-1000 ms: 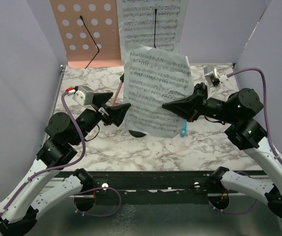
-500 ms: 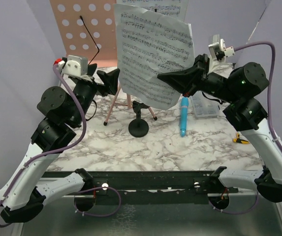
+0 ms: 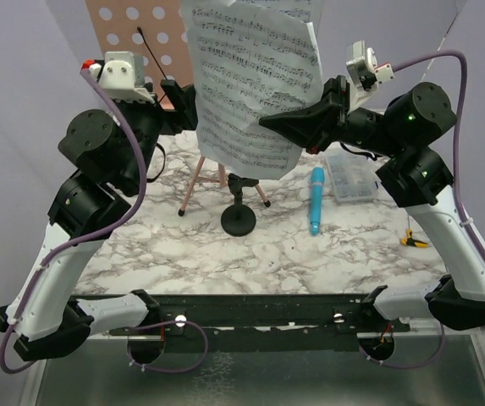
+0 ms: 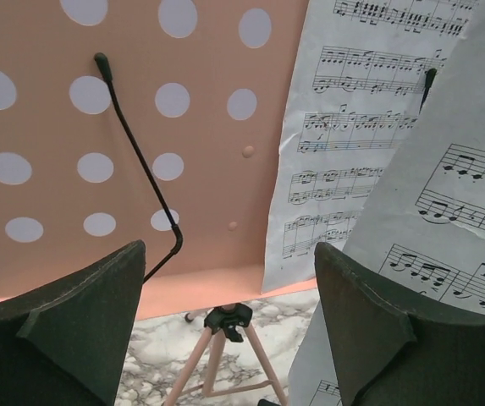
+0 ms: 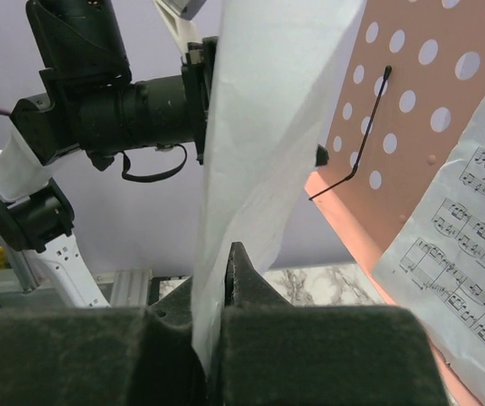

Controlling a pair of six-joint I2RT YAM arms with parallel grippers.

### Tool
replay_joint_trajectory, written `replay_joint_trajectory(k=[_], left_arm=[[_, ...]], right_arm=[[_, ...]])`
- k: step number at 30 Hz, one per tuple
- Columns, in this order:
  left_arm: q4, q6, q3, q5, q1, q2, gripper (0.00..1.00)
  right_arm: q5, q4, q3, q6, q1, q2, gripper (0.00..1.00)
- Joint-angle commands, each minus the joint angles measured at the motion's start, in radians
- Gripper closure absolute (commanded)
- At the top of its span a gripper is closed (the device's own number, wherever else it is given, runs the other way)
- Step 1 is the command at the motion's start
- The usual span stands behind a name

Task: Set up the instrument practice props

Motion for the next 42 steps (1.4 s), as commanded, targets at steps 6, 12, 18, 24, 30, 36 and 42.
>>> replay_joint_trajectory(k=[6, 12, 18, 24, 30, 36, 42], left_arm=[[-0.189, -0.023, 0.187, -0.027, 0.005, 0.138, 0.19], [-0.203, -0.03, 0.216, 0.04, 0.046, 0.155, 0.2], [-0.236, -0.057, 0.224, 0.109, 0.132, 0.17, 0.22], [-0.226, -0.109, 0.199, 0.359, 0.329, 0.178, 0.3], [-0.121, -0.137, 0.111, 0.581, 0.394, 0.155, 0.38], [-0.066, -0.158, 0.057, 0.626, 0.406, 0.144, 0.51], [-0.041, -0.162, 0.03, 0.576, 0.413, 0.133, 0.55]], right_arm=[[-0.008, -0.106, 0.091, -0.074, 0.004, 0.067, 1.0], [-0.024, -0.117, 0.08, -0.087, 0.004, 0.055, 1.0], [-0.05, -0.096, 0.066, -0.092, 0.004, 0.033, 1.0], [-0.05, -0.071, 0.027, -0.099, 0.004, 0.005, 1.0], [-0.043, -0.06, 0.014, -0.107, 0.004, -0.011, 1.0], [-0.01, -0.046, 0.008, -0.107, 0.004, -0.005, 1.0], [0.086, -0.029, 0.018, -0.1, 0.004, 0.004, 1.0]])
